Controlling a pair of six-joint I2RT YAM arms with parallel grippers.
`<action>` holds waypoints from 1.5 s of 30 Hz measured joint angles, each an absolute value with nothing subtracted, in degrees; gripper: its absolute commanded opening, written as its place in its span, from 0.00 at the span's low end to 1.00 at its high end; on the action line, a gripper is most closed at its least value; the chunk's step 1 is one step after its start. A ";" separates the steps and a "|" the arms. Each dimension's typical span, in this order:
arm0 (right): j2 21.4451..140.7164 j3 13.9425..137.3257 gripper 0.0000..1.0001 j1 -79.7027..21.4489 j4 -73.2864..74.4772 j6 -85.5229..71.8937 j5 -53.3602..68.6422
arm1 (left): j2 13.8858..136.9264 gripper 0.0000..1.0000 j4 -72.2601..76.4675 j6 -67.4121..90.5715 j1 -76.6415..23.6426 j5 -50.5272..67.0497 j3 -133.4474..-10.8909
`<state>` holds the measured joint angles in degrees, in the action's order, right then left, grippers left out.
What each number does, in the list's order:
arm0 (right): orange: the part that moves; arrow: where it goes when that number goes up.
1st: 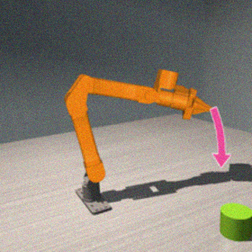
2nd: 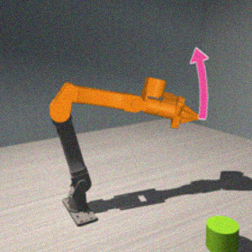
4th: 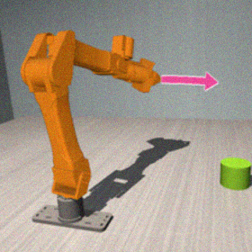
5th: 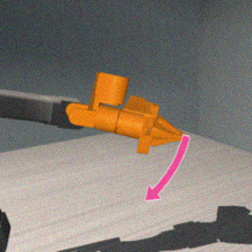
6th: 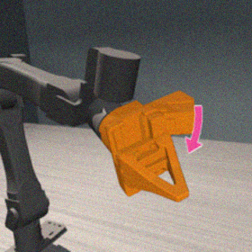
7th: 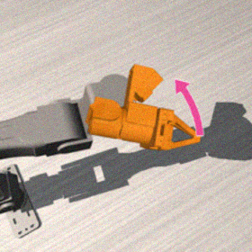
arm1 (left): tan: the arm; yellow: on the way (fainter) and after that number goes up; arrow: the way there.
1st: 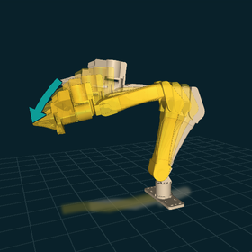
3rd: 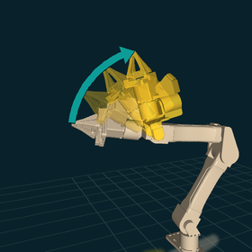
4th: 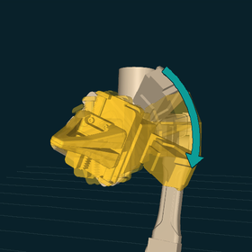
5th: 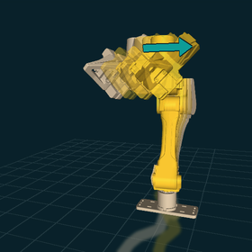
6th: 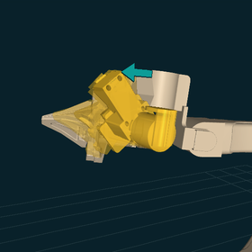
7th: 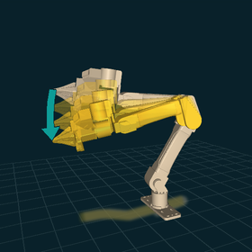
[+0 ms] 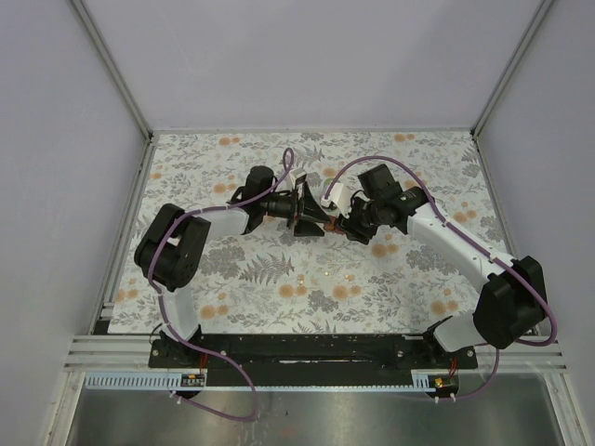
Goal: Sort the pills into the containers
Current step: Close the pill container at the center of the board.
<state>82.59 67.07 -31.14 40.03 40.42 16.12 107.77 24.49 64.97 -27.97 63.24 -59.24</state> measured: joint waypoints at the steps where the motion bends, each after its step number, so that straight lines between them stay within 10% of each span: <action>1: 82.59 67.07 0.00 -31.14 40.03 40.42 16.12 | 107.42 0.77 24.53 65.04 -27.77 63.24 -59.24; 45: 82.54 67.07 0.00 -30.98 40.12 40.36 21.61 | 107.04 0.42 22.57 63.86 -27.66 63.29 -59.66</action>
<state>82.54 67.07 -30.98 40.12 40.36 21.61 107.04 22.57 63.86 -27.66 63.29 -59.66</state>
